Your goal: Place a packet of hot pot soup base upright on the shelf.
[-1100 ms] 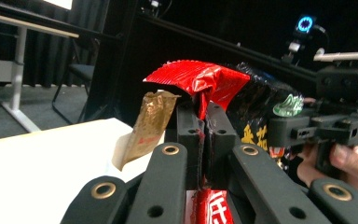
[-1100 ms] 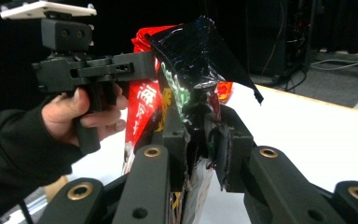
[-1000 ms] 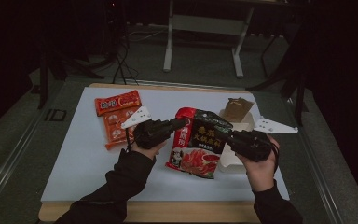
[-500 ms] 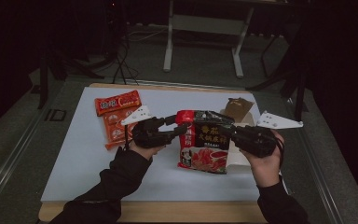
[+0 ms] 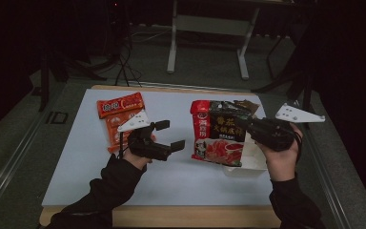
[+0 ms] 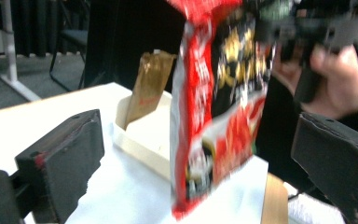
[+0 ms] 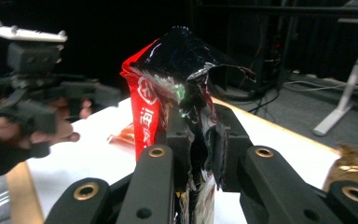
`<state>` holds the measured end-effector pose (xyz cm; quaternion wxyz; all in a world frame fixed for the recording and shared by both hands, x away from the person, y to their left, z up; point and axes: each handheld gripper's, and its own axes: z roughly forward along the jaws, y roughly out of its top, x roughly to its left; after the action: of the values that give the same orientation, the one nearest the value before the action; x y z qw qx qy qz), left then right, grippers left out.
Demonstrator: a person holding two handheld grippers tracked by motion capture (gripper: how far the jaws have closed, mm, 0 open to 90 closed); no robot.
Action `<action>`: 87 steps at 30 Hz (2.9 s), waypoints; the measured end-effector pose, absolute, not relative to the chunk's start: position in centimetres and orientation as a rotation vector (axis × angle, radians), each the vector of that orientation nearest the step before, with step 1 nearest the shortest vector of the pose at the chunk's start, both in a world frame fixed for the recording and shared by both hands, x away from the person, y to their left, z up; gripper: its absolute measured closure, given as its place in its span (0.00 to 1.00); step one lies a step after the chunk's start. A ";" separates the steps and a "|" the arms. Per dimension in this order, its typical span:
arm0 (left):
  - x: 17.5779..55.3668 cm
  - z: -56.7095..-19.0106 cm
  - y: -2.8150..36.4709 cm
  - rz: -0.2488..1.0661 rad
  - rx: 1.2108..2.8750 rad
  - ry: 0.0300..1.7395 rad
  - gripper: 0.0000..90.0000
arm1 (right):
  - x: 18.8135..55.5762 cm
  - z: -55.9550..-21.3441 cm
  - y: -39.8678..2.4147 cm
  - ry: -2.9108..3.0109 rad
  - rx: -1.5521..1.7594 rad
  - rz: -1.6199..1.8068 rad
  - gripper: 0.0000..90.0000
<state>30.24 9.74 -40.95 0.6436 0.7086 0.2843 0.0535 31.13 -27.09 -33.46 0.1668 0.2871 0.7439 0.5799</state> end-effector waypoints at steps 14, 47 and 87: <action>28.0 -42.7 12.7 0.179 1.653 0.686 0.01 | 33.2 -31.3 -31.0 1.962 0.872 1.600 0.87; 23.2 -50.6 18.8 0.321 1.726 0.779 0.01 | 39.8 -36.8 -34.3 1.934 0.875 1.502 0.86; 23.4 -51.5 19.0 0.284 1.686 0.798 0.01 | 39.5 -42.3 -36.0 2.004 0.968 1.512 0.78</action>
<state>23.44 18.99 -51.47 0.5869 0.7235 0.3424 0.1218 39.46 -35.97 -42.28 0.2237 0.3505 0.7259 0.5479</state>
